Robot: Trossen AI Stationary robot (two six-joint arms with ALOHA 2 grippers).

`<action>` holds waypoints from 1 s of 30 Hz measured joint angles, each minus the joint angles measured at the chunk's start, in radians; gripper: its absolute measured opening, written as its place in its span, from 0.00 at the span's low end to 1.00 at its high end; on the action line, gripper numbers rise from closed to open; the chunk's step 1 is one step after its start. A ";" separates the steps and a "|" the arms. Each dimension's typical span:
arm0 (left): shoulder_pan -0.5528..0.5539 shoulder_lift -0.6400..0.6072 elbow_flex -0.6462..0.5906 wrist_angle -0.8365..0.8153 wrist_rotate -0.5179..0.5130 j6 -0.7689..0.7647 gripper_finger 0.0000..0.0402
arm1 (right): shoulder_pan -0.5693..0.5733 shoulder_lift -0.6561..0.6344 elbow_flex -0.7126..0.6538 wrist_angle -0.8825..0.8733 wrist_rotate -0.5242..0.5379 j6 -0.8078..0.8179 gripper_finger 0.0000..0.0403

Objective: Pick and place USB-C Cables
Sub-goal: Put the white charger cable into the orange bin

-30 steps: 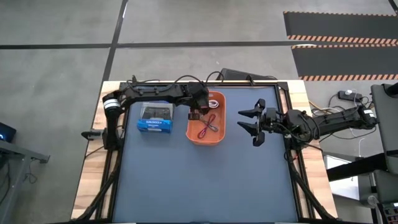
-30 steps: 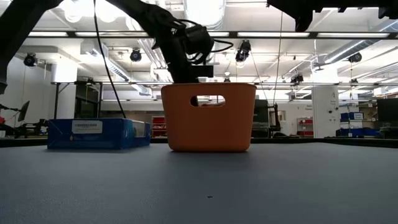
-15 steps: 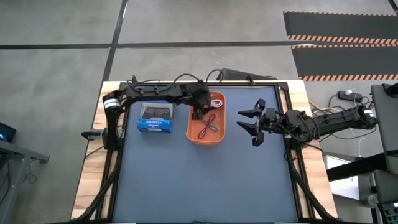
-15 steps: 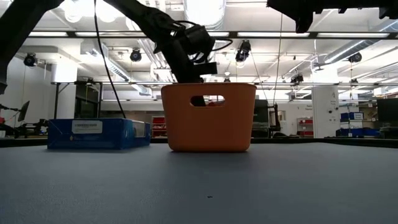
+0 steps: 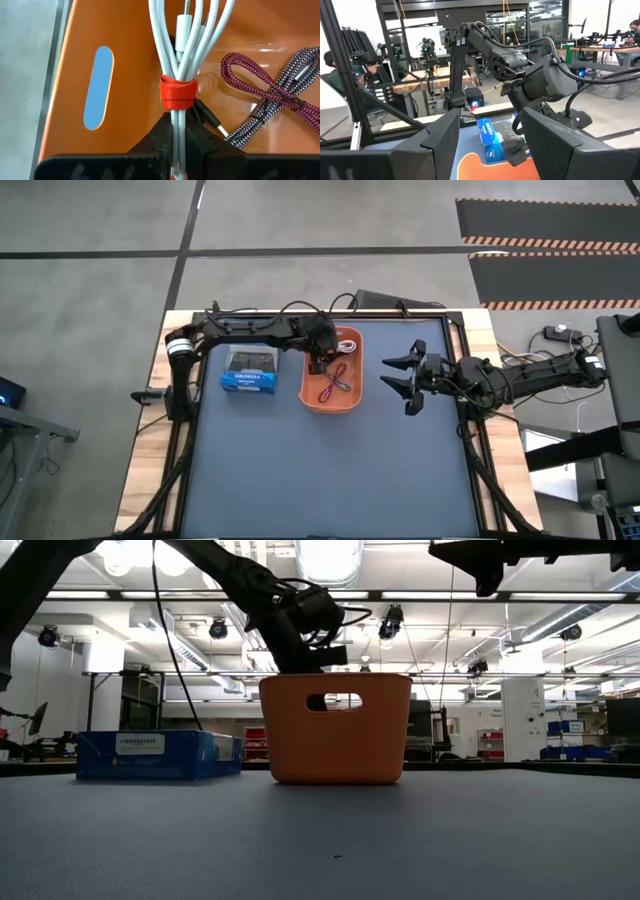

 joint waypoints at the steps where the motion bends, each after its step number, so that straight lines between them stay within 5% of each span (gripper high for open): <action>1: 0.000 0.000 0.000 -0.001 0.000 -0.003 0.02 | 0.000 0.000 0.000 -0.001 0.000 0.000 0.50; 30: 0.001 0.000 -0.069 0.083 -0.001 -0.054 0.02 | 0.000 0.000 0.000 -0.025 0.000 0.009 0.50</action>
